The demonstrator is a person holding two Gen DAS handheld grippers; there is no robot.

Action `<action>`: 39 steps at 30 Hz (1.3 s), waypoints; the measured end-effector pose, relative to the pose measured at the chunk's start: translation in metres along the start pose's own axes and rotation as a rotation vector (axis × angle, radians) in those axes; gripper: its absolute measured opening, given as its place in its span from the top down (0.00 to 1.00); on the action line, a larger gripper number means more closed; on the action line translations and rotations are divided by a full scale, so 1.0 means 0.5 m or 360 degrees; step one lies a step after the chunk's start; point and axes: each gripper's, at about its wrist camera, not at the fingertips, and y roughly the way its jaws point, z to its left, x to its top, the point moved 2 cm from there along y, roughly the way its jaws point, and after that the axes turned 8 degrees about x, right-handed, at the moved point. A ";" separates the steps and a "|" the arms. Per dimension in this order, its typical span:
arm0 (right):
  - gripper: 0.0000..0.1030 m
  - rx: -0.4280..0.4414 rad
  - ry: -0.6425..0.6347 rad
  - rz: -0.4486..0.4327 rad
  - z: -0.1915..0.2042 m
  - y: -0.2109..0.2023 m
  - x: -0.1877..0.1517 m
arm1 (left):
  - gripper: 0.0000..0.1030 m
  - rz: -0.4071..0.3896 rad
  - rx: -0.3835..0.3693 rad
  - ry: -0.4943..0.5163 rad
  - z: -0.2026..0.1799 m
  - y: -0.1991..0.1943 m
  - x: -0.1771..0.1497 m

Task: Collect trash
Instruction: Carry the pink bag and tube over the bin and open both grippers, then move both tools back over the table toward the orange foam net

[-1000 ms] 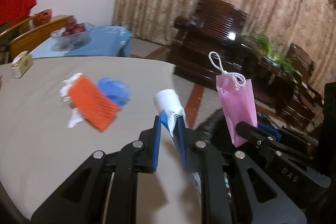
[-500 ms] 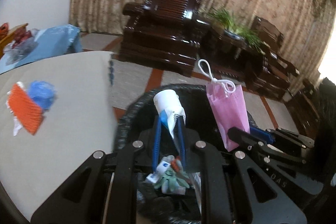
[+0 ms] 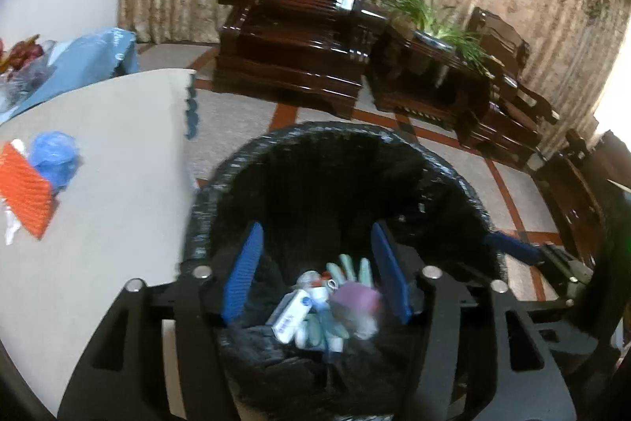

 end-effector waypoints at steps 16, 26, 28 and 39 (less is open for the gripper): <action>0.06 0.0280 -0.0207 -0.0117 0.198 0.036 0.066 | 0.13 -0.0242 0.0488 -0.0212 0.240 -0.181 -0.011; 0.06 0.0429 -0.0368 -0.0107 0.368 0.138 0.101 | 0.13 -0.0243 0.0762 -0.0400 0.433 -0.237 -0.052; 0.06 0.0453 -0.0389 -0.0099 0.398 0.159 0.107 | 0.13 -0.0239 0.0804 -0.0427 0.466 -0.240 -0.058; 0.06 0.0565 -0.0507 -0.0021 0.562 0.295 0.133 | 0.13 -0.0187 0.0930 -0.0515 0.604 -0.207 -0.074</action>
